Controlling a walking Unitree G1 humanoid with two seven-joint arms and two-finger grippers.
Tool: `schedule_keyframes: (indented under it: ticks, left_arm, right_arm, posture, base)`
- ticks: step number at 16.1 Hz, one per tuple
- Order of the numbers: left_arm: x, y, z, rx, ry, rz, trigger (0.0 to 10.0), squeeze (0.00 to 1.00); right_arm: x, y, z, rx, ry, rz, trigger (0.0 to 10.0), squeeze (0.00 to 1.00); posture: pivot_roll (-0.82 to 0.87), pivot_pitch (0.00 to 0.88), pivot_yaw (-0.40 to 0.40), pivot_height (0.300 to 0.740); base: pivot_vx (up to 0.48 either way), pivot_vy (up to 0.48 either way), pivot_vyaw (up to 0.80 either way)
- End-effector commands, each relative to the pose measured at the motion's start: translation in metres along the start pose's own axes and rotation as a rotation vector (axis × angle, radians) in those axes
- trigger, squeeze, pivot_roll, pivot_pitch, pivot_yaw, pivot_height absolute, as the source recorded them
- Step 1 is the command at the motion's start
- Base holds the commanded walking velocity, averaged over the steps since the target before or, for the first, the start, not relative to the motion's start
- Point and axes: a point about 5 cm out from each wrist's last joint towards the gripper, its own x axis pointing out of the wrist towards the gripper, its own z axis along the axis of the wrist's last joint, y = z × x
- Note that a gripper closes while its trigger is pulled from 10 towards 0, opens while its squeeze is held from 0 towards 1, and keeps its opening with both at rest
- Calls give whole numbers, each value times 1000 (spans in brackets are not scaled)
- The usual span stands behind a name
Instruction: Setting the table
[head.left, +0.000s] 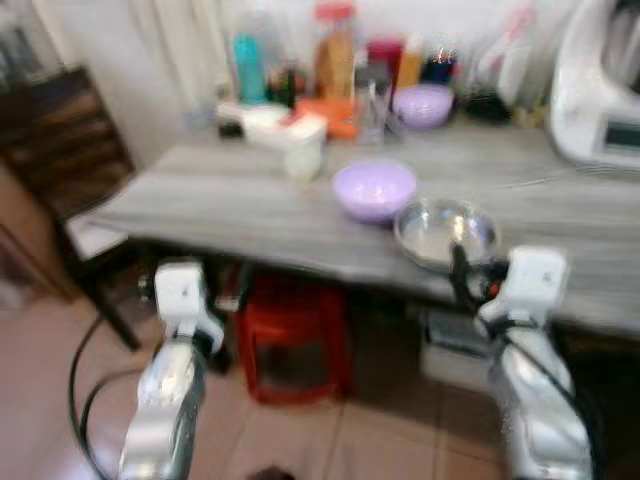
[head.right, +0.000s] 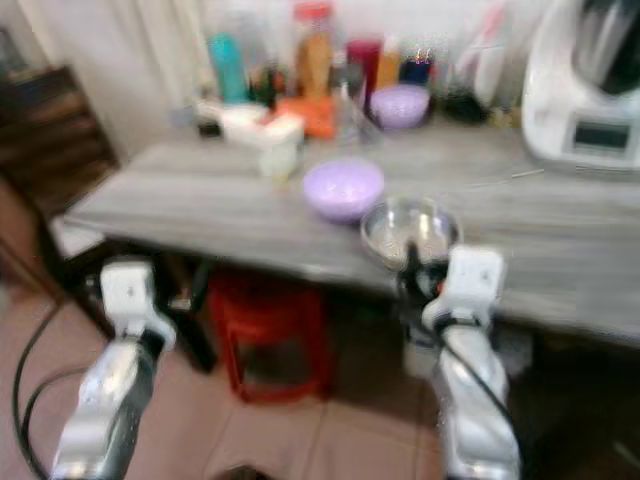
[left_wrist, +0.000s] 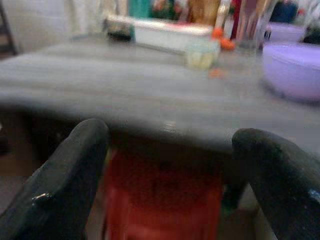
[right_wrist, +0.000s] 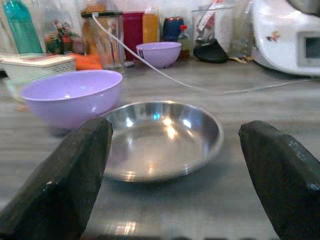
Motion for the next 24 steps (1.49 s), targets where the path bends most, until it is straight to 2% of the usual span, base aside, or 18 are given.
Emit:
schedule_keyframes:
  ticks: [1,9,12,14,16,17,19,21,24]
  left_arm:
    - [7,-1,11,22,-30,-18,10000,0]
    - [5,0,9,13,-28,-22,10000,0]
    - [5,-1,8,7,-25,-49,10000,0]
    - [1,2,10,3,-52,-55,10000,0]
    - [-12,14,3,33,-51,-18,10000,0]
    - [-12,14,3,33,-51,-18,10000,0]
    - [-33,31,-12,46,0,23,10000,0]
    - [-35,30,-14,52,9,14,10000,0]
    - [-28,24,-9,46,-12,-19,10000,0]
  right_arm:
    - [1,1,3,8,-11,-6,10000,0]
    - [2,-1,3,46,-12,-15,10000,0]
    - [0,0,4,40,-16,-12,10000,0]
    - [-6,1,7,28,-46,5,10000,0]
    - [-22,4,3,13,-41,49,10000,0]
    - [-22,4,3,13,-41,49,10000,0]
    - [-42,-1,-6,-25,-10,76,10000,0]
    - [-46,-4,-9,-32,1,74,10000,0]
    - [-43,-2,-7,-37,-5,83,10000,0]
  posture:
    - [-103,0,81,740]
    - [-94,0,72,740]
    - [-95,0,69,740]
    - [-95,0,69,740]
    - [-100,0,71,740]
    - [-100,0,71,740]
    - [-98,0,72,740]
    - [-97,0,71,740]
    - [-98,0,71,740]
  base:
    - [-337,0,0]
    - [-323,0,0]
    - [0,0,0]
    - [0,0,0]
    - [0,0,0]
    - [0,0,0]
    - [0,0,0]
    - [0,0,0]
    - [0,0,-194]
